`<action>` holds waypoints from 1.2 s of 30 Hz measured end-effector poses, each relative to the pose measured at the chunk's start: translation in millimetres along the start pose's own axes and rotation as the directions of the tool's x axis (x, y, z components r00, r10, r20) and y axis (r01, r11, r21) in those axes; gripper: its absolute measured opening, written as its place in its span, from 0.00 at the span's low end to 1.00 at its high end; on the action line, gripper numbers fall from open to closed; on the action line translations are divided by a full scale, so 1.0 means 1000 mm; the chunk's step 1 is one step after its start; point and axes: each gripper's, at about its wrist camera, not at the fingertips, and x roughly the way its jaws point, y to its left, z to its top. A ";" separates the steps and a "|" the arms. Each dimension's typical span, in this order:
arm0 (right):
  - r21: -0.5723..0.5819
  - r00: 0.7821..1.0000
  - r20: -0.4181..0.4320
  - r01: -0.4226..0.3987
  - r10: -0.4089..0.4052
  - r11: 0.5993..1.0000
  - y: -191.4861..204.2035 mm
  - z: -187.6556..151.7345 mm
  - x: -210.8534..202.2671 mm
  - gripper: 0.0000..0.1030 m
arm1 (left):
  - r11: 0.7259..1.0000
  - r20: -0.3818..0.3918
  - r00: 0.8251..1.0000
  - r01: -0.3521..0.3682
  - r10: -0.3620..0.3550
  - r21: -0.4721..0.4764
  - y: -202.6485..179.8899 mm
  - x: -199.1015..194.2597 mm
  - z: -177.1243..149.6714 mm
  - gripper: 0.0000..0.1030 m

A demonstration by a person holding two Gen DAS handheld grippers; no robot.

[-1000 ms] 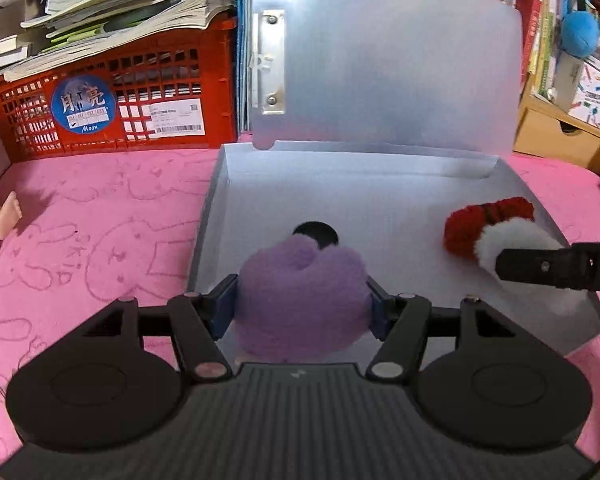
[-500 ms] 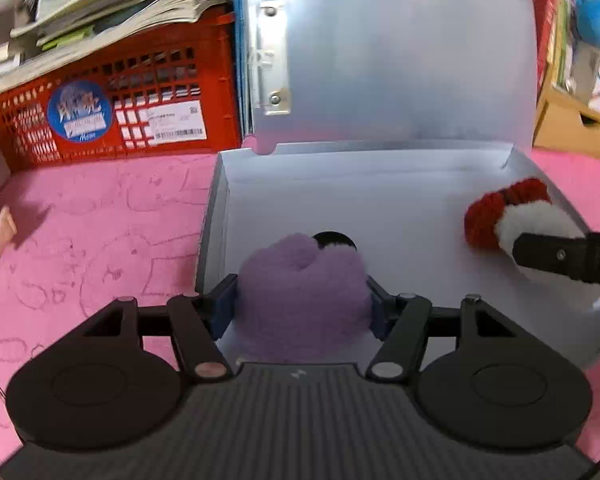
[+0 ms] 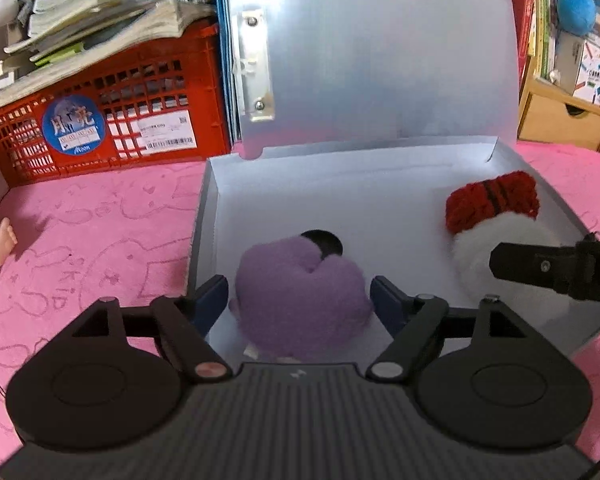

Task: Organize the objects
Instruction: 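Open both grippers to release the balls in the box and withdraw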

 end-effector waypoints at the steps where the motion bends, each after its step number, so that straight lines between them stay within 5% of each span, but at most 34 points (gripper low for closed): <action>1: 0.000 1.000 0.006 -0.005 0.005 1.000 0.000 -0.001 -0.004 0.90 | 1.000 0.006 1.000 0.000 0.000 0.000 0.000 -0.003 0.000 0.81; 17: 0.008 0.995 0.072 -0.071 0.070 0.997 -0.009 -0.021 -0.069 0.92 | 0.999 0.066 0.997 0.043 -0.044 0.013 -0.007 -0.059 -0.014 0.81; 36: -0.155 0.986 0.124 -0.093 0.112 0.984 -0.004 -0.076 -0.145 0.93 | 0.984 0.130 0.978 0.153 -0.164 0.093 -0.031 -0.142 -0.073 0.82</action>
